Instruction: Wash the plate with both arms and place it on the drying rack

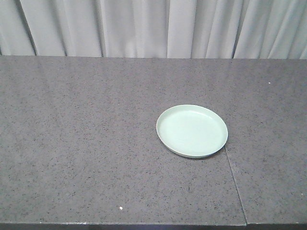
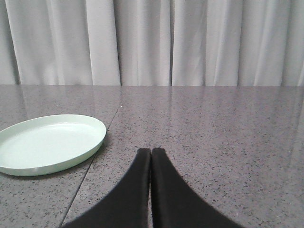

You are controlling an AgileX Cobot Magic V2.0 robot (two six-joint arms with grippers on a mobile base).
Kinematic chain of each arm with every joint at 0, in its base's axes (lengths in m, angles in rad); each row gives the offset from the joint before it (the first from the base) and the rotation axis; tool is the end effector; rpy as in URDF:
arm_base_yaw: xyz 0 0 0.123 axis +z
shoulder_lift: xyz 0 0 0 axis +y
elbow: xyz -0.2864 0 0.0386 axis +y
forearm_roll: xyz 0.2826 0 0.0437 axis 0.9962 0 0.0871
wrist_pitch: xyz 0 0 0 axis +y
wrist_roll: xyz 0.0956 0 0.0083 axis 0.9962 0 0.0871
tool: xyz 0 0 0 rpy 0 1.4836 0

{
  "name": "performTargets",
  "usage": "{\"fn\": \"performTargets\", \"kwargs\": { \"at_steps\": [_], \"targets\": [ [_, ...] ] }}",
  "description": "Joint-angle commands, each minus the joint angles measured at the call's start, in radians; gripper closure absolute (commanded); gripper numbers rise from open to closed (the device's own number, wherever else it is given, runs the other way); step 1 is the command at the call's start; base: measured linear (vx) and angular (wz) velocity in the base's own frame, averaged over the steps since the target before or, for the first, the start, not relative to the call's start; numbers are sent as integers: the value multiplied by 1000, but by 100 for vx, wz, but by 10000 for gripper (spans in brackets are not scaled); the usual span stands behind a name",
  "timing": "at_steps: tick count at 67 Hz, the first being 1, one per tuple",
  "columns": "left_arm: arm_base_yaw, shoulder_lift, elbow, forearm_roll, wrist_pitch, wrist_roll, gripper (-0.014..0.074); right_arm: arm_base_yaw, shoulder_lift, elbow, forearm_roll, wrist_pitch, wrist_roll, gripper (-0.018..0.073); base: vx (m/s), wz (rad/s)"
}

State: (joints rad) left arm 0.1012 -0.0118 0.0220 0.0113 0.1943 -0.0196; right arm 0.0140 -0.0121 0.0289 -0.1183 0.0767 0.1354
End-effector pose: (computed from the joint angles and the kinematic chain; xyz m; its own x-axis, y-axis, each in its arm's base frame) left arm 0.0910 0.0095 0.1877 -0.1155 -0.0203 -0.9931 -0.1042 0.9945 -0.0082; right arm 0.0924 0.0004 0.1965 -0.0059 0.0174 -0.9998 -0.0049 0.9998 0.0174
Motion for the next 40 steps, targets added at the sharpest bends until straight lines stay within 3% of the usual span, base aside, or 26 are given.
{"fn": "performTargets", "kwargs": {
  "at_steps": [1, 22, 32, 40],
  "targets": [
    [-2, -14, -21, -2, -73, -8, 603, -6, -4, 2, -9, -77, -5, 564, 0, 0],
    [-2, -14, -21, -2, -73, -8, 603, -6, -4, 1, 15, -88, 0, 564, 0, 0],
    [-2, -14, -21, -2, -73, -8, 603, -6, -4, 1, 197, -205, 83, 564, 0, 0],
    [-2, -14, -21, -2, -73, -8, 603, -6, -4, 1, 282, -365, 97, 562, 0, 0]
  ]
}}
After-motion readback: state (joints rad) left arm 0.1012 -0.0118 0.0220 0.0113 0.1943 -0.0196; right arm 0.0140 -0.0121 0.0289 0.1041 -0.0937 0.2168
